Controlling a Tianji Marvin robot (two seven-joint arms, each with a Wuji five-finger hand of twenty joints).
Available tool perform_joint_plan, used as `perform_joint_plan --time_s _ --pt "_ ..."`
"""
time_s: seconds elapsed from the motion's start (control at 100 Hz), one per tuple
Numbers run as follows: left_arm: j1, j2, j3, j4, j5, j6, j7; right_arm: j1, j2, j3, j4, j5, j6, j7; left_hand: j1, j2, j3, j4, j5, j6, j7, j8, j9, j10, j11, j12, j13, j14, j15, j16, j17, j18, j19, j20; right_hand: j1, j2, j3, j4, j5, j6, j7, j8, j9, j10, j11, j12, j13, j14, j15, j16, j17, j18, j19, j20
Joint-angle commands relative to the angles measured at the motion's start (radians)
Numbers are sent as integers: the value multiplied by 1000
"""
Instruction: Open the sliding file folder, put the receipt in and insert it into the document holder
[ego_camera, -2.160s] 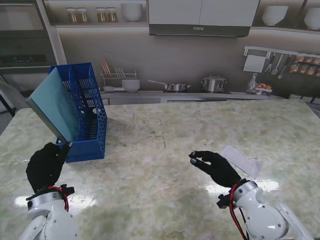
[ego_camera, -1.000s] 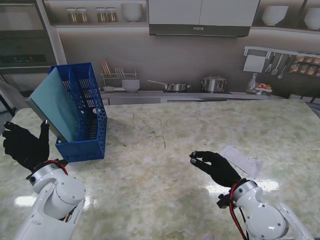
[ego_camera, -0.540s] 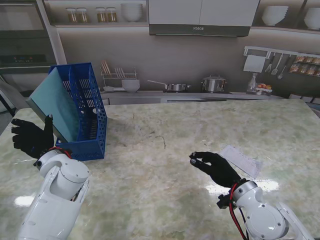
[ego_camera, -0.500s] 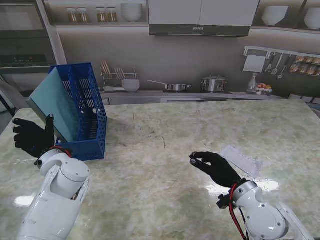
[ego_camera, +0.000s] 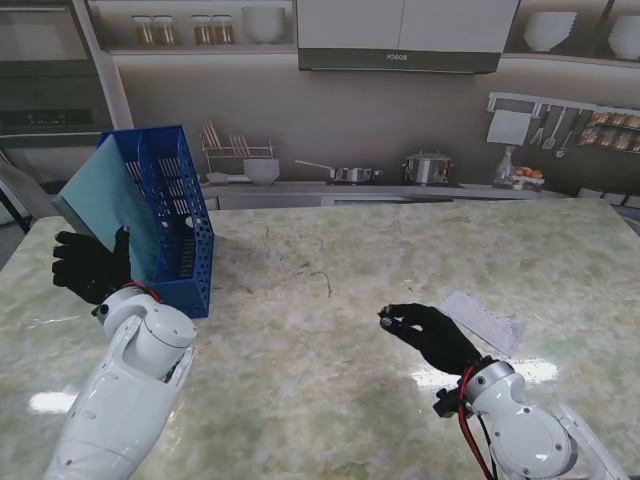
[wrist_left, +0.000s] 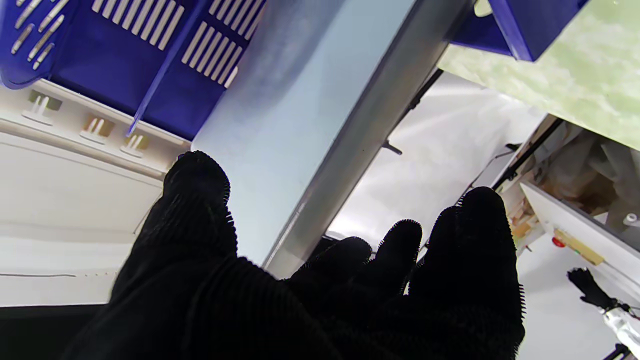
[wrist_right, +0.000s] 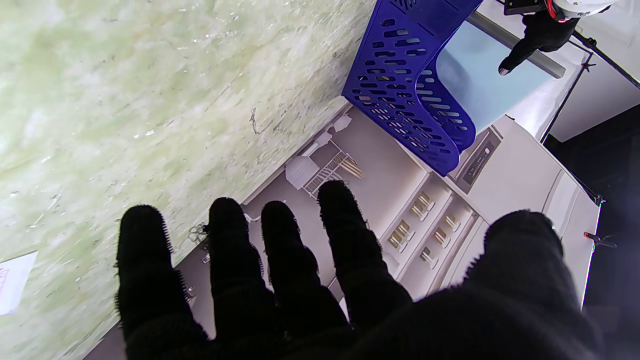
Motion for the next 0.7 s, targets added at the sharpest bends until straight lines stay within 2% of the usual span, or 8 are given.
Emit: perform_joint_plan --time_s 0.0,0.27,0.37,0.43,0.59,0.69 --pt "-16 -3 8 -2 -2 5 -17 -5 0 -4 -3 3 5 5 26 19 -3 2 15 24 -7 7 4 -32 18 3 -10 50 25 13 9 -102 24 -17 0 -17 -6 -13 22 1 -3 -6 12 -31 7 -7 18 -26 7 -11 3 24 -7 21" --pt "-63 -13 27 53 -15 9 -1 -5 0 -2 -3 5 8 7 76 9 12 7 53 38 -2 10 32 -14 59 3 31 58 68 35 66 -114 51 -6 -1 -16 -7 -13 22 2 -4 -5 12 -18 8 -9 19 -20 8 -12 4 25 -7 22" --pt "-77 -18 32 73 -18 8 15 -4 0 -2 -2 6 8 8 114 -2 27 10 84 39 7 13 59 -8 88 9 62 70 96 50 118 -110 73 4 -1 -16 -7 -13 22 3 -4 -5 12 -15 7 -10 20 -18 8 -12 4 25 -7 22" --pt "-83 -20 33 81 -19 12 17 -4 0 -2 -1 7 9 8 138 -3 37 12 100 33 10 17 69 -12 108 15 81 70 117 64 145 -130 86 11 0 -16 -6 -13 24 4 -4 -5 14 -15 8 -10 20 -19 9 -12 4 26 -7 22" --pt "-108 -31 38 122 -24 3 63 -3 0 -1 -2 8 12 9 206 -23 79 20 167 21 35 38 124 -15 178 50 159 85 185 107 262 -157 148 32 -1 -16 -6 -13 26 6 -3 -4 16 -12 8 -10 21 -17 10 -12 5 26 -7 22" --pt "-125 -42 40 156 -31 -15 110 -3 1 -1 -2 9 11 11 233 -39 121 25 223 6 61 73 179 -25 243 91 238 104 245 150 367 -175 221 42 0 -16 -6 -13 29 6 -2 -3 16 -11 8 -10 23 -17 10 -12 6 25 -7 22"
